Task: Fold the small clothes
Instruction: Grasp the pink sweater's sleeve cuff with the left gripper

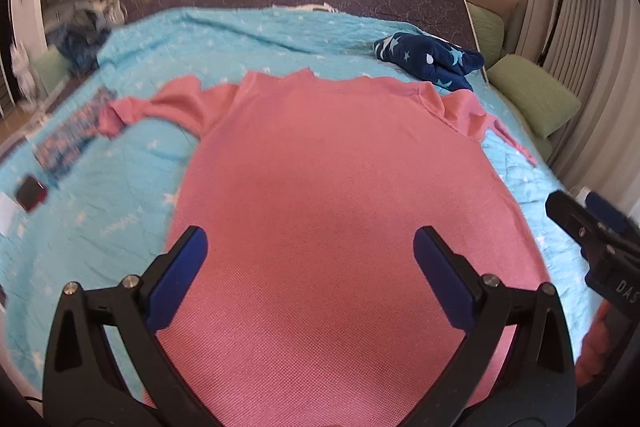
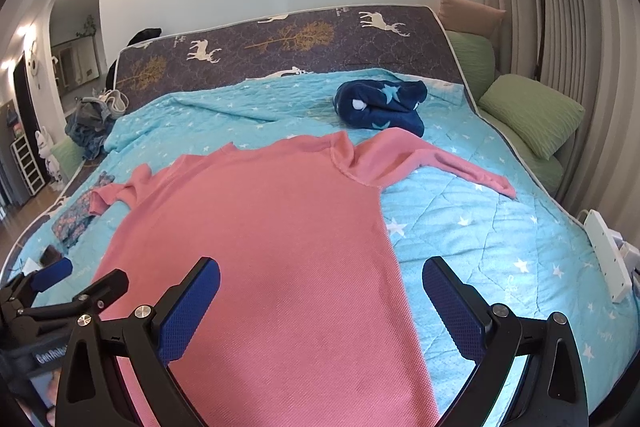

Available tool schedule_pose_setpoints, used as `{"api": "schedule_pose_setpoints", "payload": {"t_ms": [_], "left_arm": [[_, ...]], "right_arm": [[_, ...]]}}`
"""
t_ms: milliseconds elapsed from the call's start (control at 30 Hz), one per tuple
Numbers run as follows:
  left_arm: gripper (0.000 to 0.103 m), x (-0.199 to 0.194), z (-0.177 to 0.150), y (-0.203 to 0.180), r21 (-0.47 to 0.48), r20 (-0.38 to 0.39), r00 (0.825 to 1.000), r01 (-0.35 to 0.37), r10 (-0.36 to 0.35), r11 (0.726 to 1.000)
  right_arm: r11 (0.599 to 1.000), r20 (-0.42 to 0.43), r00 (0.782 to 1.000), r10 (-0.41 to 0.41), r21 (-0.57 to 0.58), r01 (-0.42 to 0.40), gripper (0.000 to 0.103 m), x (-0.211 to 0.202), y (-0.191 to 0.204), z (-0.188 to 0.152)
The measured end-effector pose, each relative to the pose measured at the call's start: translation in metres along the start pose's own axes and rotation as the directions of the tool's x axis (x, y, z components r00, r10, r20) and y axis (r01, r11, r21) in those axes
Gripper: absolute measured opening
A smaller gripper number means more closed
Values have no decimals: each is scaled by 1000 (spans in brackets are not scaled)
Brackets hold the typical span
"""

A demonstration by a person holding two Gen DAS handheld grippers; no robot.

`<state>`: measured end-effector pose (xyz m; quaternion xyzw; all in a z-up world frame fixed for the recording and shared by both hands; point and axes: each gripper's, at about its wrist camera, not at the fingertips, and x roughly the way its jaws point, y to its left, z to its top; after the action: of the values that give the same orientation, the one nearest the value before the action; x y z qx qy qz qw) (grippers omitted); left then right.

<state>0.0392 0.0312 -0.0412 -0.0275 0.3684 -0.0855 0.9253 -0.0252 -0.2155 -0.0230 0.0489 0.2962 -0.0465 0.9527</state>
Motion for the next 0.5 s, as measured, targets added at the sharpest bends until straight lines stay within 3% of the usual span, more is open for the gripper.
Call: {"api": "schedule_pose_setpoints", "payload": {"t_ms": [133,300,433,500], "left_arm": [[102,8,15,34,-75,-12,1000,17,-17,997],[101,23,44,108,-211,4,998,-67,69,975],[78,57,71,160,-244,-39,994,-109,103,964],[72,83,85,194,-308,-79,994,-101,81,946]], "right_arm": [[1000,-24,1000,16,-20,-16,103,7,1,9],[997,-57,996,64,-45,-67,103,21,8,31],[990,-86,991,104,-88,-111,103,41,28,48],[987,-99,989,107,-111,-118,103,52,39,53]]}}
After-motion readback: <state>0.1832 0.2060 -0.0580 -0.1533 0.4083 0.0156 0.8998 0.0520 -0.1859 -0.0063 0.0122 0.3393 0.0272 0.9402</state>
